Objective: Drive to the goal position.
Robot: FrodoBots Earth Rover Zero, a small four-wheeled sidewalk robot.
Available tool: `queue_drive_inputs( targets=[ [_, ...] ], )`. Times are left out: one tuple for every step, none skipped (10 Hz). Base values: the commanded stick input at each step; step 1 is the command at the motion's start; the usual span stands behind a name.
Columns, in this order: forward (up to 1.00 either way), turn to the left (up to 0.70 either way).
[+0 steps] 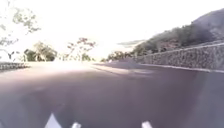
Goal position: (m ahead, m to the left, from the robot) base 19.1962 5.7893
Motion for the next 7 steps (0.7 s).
queue_drive_inputs(
  targets=[
    [0.85, -0.06],
    [0.85, -0.1],
    [0.85, -0.34],
    [0.85, -0.34],
    [0.85, -0.34],
    [0.85, -0.34],
    [0.85, -0.34]
  ],
)
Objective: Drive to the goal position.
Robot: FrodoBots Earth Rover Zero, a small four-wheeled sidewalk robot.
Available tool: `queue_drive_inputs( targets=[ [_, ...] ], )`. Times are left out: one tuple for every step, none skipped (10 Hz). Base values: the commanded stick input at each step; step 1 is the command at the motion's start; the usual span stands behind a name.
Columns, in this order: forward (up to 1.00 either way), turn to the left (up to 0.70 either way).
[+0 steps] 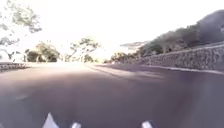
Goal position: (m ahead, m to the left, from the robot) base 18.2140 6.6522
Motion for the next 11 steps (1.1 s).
queue_drive_inputs(
  targets=[
    [0.85, -0.34],
    [0.85, -0.34],
    [0.85, -0.34],
    [0.85, -0.34],
    [0.85, -0.34],
    [0.85, -0.34],
    [0.85, -0.26],
    [0.85, -0.15],
    [0.85, -0.04],
    [0.85, 0.0],
    [0.85, 0.0]
  ],
)
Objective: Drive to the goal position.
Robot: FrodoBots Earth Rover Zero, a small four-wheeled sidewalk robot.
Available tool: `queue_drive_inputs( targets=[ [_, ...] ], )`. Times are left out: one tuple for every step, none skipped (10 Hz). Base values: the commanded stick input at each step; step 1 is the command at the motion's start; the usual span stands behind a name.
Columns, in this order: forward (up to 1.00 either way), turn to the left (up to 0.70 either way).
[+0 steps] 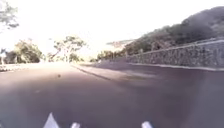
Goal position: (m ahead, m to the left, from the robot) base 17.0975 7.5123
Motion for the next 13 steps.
queue_drive_inputs(
  targets=[
    [0.85, 0.0],
    [0.85, 0.0],
    [0.85, 0.0],
    [0.85, 0.0],
    [0.85, 0.0],
    [0.85, 0.0],
    [0.85, 0.0],
    [0.85, 0.0],
    [0.85, 0.0],
    [0.85, 0.0],
    [0.85, 0.0],
    [0.85, 0.0],
    [0.85, 0.0]
  ],
)
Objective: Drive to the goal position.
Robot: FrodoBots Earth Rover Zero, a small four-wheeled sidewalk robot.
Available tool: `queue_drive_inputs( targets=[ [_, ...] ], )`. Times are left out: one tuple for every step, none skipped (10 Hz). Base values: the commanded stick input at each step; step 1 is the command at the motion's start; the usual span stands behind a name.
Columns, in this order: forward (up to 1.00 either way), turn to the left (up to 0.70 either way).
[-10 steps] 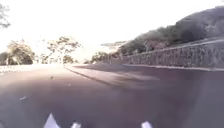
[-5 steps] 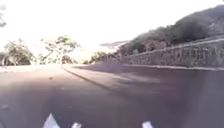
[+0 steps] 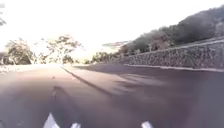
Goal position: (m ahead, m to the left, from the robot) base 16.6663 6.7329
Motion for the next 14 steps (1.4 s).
queue_drive_inputs(
  targets=[
    [0.85, 0.0],
    [0.85, 0.0],
    [0.85, 0.0],
    [0.85, 0.0],
    [0.85, 0.0],
    [0.85, 0.0],
    [0.85, 0.0],
    [0.85, 0.0],
    [0.85, 0.0],
    [0.85, 0.0],
    [0.85, 0.0],
    [0.85, 0.0],
    [0.85, 0.0],
    [0.85, 0.0]
  ],
)
